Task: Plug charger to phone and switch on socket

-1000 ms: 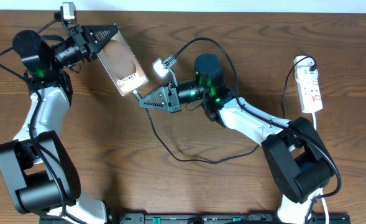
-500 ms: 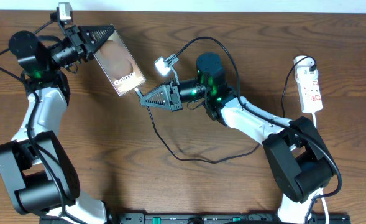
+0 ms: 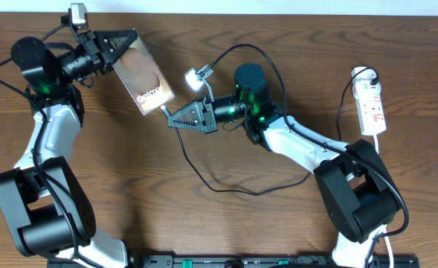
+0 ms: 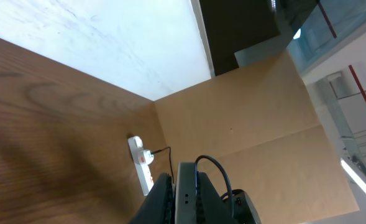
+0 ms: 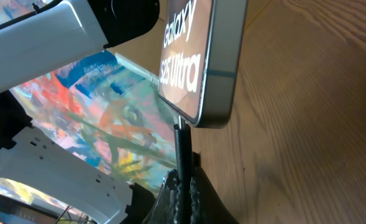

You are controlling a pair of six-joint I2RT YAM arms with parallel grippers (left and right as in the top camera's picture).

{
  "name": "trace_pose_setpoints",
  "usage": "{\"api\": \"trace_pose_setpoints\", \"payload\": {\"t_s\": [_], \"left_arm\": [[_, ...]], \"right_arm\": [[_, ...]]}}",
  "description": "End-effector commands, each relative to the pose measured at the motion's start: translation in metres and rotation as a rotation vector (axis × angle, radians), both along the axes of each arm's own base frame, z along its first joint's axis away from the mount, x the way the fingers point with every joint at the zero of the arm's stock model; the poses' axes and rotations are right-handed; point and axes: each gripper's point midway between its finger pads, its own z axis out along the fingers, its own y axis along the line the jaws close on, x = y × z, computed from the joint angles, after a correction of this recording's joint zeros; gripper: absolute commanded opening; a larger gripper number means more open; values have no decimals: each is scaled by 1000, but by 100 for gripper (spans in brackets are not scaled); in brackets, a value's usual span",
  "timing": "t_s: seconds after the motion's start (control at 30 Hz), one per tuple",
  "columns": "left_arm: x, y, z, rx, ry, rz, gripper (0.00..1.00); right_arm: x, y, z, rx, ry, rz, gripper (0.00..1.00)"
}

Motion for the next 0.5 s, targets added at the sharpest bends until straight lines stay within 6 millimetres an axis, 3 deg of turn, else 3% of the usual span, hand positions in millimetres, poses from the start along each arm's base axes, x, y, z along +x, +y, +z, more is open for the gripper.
{"api": "trace_pose_setpoints", "payload": {"t_s": [0.0,0.47], "left_arm": [[-6,-6,18,7,-34,-25,7],[-7,-13,18,11,-41,-42,7]], "right_arm": [[1,5,0,-1,-1,-10,1],[1,4,0,0,-1,-10,1]]}}
